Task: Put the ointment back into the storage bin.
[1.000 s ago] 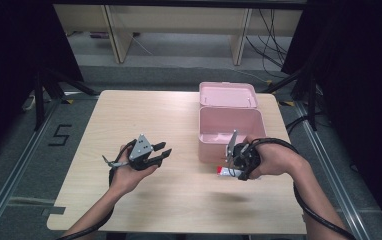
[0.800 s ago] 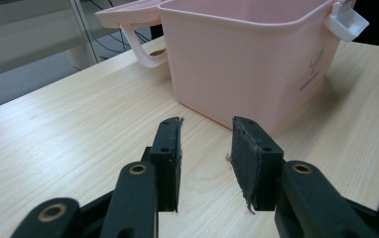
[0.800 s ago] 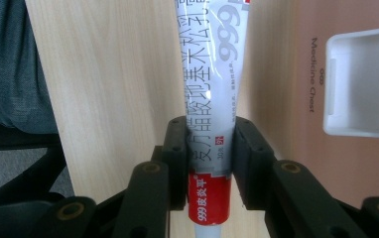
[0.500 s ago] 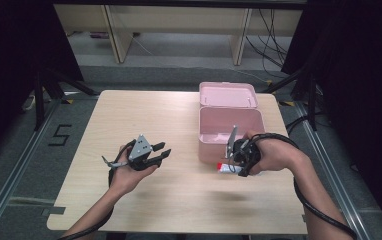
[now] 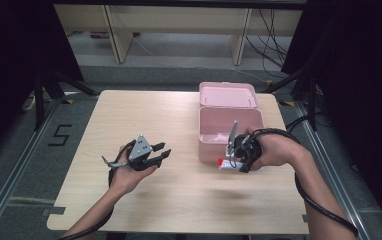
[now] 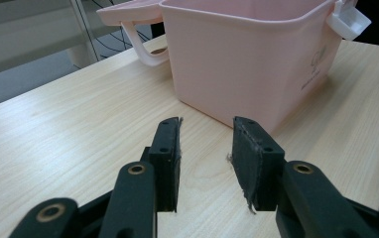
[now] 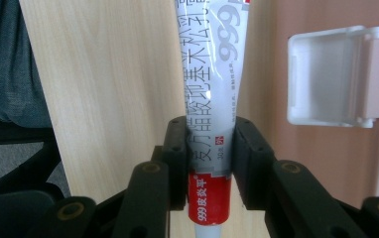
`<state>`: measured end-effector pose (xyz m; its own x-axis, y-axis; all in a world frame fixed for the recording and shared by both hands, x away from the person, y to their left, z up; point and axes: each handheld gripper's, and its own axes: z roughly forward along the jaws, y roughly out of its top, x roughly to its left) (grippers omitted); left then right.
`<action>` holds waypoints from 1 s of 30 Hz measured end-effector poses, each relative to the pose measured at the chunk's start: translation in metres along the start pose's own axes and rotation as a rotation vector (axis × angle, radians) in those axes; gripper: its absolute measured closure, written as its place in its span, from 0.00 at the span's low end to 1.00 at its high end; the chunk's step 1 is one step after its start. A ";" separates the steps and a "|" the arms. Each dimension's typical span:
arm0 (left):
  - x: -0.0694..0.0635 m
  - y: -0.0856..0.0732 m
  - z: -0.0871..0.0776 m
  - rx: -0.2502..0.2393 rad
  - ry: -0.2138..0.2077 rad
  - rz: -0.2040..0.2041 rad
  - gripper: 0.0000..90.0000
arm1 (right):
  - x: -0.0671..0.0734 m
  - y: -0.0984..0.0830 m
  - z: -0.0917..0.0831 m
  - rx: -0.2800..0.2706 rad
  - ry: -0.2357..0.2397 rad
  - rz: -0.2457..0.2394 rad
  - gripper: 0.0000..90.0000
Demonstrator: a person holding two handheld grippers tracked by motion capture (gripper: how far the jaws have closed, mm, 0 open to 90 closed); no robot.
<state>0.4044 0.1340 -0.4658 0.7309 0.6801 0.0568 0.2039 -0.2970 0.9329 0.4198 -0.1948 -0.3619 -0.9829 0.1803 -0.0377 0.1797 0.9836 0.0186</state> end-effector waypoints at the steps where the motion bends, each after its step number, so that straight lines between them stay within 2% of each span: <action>1: 0.000 0.000 0.000 0.000 0.000 0.000 0.70 | 0.000 0.000 0.000 -0.004 0.000 0.005 0.79; 3: 0.000 0.000 0.000 0.001 0.001 0.000 0.70 | -0.001 0.000 -0.001 -0.004 0.005 0.007 0.79; 4: 0.000 0.000 0.000 0.002 0.001 -0.001 0.70 | -0.002 0.000 -0.002 -0.007 0.002 -0.008 0.79; 5: 0.000 0.000 0.000 0.001 0.001 -0.001 0.70 | -0.002 0.000 -0.002 -0.001 0.000 0.005 0.79; 7: 0.000 0.000 0.000 0.000 0.001 -0.001 0.70 | -0.004 0.000 -0.004 -0.015 -0.010 -0.011 0.79; 8: 0.000 0.000 0.000 0.000 0.000 -0.001 0.70 | -0.003 0.000 -0.005 0.003 -0.009 0.010 0.79; 9: 0.000 0.000 0.000 0.001 0.000 0.000 0.70 | -0.005 0.001 -0.005 0.001 -0.005 -0.009 0.79; 10: 0.000 0.000 0.000 0.001 -0.001 -0.001 0.70 | -0.005 0.001 -0.006 0.002 -0.008 0.007 0.79; 15: 0.000 0.000 0.000 -0.001 -0.001 -0.002 0.70 | -0.008 0.002 -0.009 -0.007 -0.017 -0.015 0.79; 16: 0.000 0.000 0.000 -0.002 -0.001 -0.002 0.70 | -0.010 0.002 -0.010 -0.015 -0.017 -0.035 0.79; 17: 0.000 0.001 0.000 -0.002 0.000 -0.001 0.70 | -0.008 0.002 -0.011 0.005 -0.016 0.005 0.79; 19: 0.000 0.001 0.000 0.000 0.001 -0.001 0.70 | -0.009 0.003 -0.013 0.002 -0.014 0.010 0.79; 22: 0.001 0.001 0.000 -0.007 -0.003 -0.003 0.70 | -0.014 0.002 -0.013 -0.011 -0.025 -0.043 0.79; 24: 0.001 0.001 0.000 -0.007 -0.003 -0.002 0.70 | -0.012 0.003 -0.016 -0.001 -0.025 0.006 0.79; 25: 0.001 0.000 0.000 -0.007 -0.003 -0.002 0.70 | -0.013 0.003 -0.017 -0.002 -0.020 0.007 0.79; 26: 0.000 0.001 -0.001 0.002 0.002 0.000 0.70 | -0.015 0.003 -0.017 -0.010 -0.021 -0.019 0.79; 29: 0.000 0.001 0.000 0.000 0.000 -0.001 0.70 | -0.015 0.003 -0.019 0.003 -0.026 0.012 0.79; 30: 0.000 0.001 0.000 -0.001 0.000 -0.001 0.70 | -0.017 0.003 -0.019 -0.005 -0.030 -0.017 0.79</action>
<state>0.4048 0.1338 -0.4652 0.7309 0.6801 0.0560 0.2041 -0.2962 0.9331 0.4363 -0.1947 -0.3425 -0.9841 0.1639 -0.0679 0.1628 0.9864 0.0223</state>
